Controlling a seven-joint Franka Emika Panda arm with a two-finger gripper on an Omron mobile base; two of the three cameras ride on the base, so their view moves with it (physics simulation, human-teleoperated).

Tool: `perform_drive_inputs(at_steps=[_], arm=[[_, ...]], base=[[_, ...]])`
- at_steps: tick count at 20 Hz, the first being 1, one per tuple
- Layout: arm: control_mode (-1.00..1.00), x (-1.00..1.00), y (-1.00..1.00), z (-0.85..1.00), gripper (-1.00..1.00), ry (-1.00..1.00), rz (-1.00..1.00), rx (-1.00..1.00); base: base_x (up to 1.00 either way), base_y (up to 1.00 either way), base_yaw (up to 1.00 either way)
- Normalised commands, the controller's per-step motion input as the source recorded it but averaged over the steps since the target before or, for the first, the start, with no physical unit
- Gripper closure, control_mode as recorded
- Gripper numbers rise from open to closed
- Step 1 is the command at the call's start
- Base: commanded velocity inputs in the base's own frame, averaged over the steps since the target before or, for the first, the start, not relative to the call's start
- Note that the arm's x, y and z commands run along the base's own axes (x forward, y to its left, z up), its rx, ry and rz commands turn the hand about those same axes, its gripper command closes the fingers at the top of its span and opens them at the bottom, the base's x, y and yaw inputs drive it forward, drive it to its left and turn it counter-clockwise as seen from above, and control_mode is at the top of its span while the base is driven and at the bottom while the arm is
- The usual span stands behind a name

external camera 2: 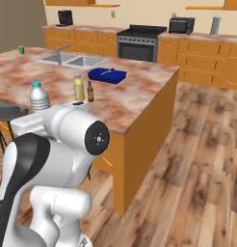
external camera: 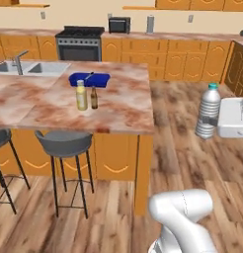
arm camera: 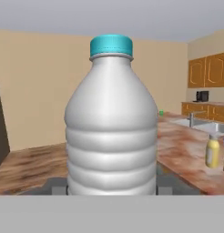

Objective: Place the drinks on the dining counter in a tight cluster.

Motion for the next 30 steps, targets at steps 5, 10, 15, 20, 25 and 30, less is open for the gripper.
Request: perform_drive_inputs(at_steps=[5, 10, 15, 20, 25, 30], arm=[[1.00, 0.00, 0.00, 0.00, 1.00, 0.00, 0.00, 0.00], [1.00, 0.00, 0.00, 0.00, 1.00, 0.00, 0.00, 0.00], [1.00, 0.00, 0.00, 0.00, 1.00, 0.00, 0.00, 0.00], [1.00, 0.00, 0.00, 0.00, 1.00, 0.00, 0.00, 0.00], [1.00, 0.00, 0.00, 0.00, 1.00, 0.00, 0.00, 0.00], [-1.00, 0.07, 0.00, 0.02, 1.00, 0.05, 0.00, 0.00]], base=[[1.00, 0.97, -0.47], [1.00, 0.80, -0.22], [0.88, 0.31, -0.20], [0.20, 0.00, -0.02], [0.00, 0.00, 0.00], [0.01, 0.00, 0.00]])
